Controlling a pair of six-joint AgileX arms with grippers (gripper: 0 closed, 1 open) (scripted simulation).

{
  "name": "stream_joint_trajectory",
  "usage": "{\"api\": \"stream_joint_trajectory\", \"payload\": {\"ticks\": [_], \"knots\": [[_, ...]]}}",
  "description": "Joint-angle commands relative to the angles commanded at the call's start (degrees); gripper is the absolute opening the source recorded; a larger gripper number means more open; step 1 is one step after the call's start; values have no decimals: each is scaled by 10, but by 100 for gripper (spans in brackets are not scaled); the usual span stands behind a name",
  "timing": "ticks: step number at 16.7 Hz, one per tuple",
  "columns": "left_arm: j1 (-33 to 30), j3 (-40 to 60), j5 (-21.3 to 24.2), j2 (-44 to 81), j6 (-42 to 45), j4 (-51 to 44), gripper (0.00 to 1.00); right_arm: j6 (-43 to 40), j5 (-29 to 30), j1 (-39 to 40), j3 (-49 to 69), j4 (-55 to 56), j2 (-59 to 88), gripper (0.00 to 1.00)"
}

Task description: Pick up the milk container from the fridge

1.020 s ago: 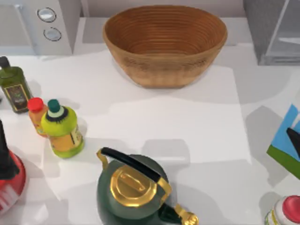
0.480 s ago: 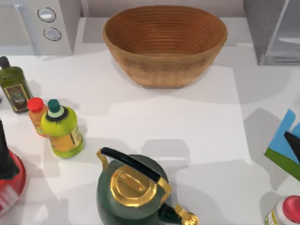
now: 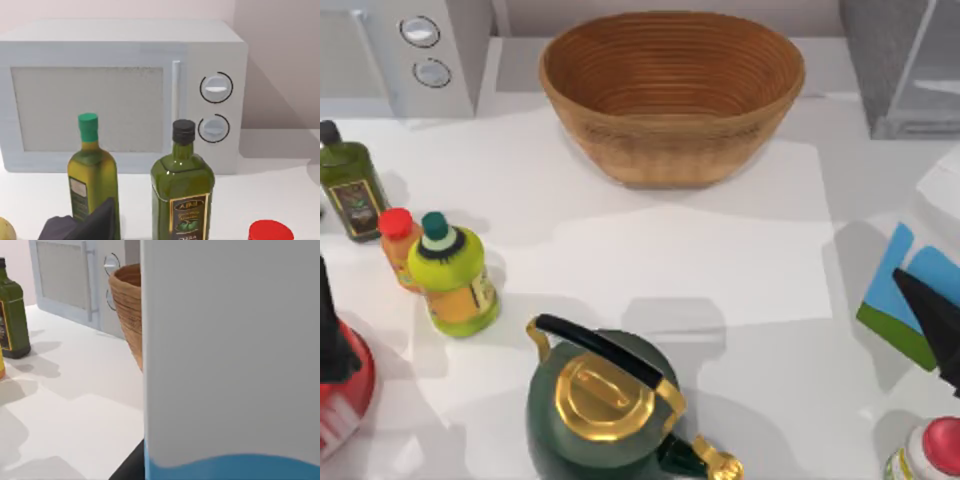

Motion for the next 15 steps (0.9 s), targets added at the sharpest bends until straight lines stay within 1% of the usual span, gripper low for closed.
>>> {"api": "stream_joint_trajectory", "payload": {"ticks": [5, 7, 11, 15], "knots": [[0, 0, 0, 0, 0, 0, 100, -2, 63, 57, 31, 83, 119, 0], [0, 0, 0, 0, 0, 0, 100, -3, 72, 65, 36, 95, 135, 0], [0, 0, 0, 0, 0, 0, 100, -3, 72, 65, 36, 95, 135, 0], [0, 0, 0, 0, 0, 0, 100, -3, 72, 65, 36, 95, 135, 30]]}}
